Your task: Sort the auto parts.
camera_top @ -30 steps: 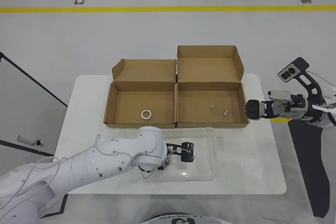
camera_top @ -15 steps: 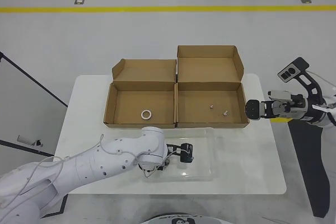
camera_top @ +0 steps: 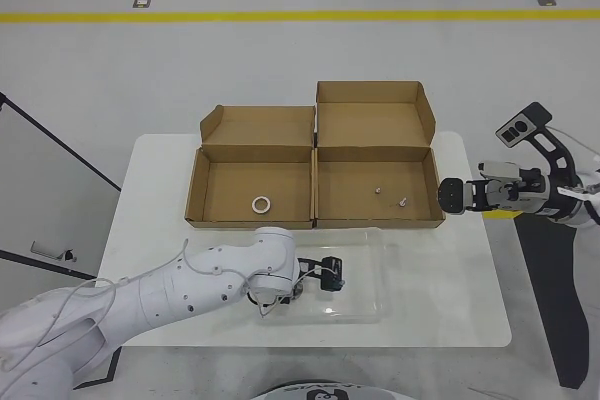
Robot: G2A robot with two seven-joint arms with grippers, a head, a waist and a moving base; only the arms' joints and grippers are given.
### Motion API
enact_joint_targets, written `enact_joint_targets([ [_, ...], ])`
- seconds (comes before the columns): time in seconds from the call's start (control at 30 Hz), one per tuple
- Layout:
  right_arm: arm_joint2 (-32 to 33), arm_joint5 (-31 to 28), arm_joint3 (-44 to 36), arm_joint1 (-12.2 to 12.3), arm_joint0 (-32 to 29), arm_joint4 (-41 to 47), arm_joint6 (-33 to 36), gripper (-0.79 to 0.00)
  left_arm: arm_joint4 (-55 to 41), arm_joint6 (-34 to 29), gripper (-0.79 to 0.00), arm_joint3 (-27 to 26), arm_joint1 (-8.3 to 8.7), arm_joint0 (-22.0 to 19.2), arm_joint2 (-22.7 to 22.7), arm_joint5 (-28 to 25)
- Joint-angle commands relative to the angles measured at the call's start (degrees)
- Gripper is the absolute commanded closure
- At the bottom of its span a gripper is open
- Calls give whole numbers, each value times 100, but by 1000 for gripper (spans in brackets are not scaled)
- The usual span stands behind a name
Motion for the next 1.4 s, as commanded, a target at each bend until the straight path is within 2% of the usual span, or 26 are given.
enact_joint_targets([
  [0.0,0,0,0,0,0,0,0,-785,-2,-8,-323,1,-1,-9,11,8],
  [0.53,0,0,0,0,0,0,0,-785,102,-23,-332,23,-5,53,9,24],
  [0.77,0,0,0,0,0,0,0,-785,219,-24,-311,21,-19,133,-33,42],
  [0.93,0,0,0,0,0,0,0,-785,282,-29,-259,70,-43,173,-57,30],
  [1.0,0,0,0,0,0,0,0,-785,304,-25,-212,92,-56,182,-68,29],
  [1.07,0,0,0,0,0,0,0,-785,333,-33,-15,121,-69,192,-79,37],
  [1.37,0,0,0,0,0,0,0,-785,418,-142,0,-68,-41,239,-280,162],
])
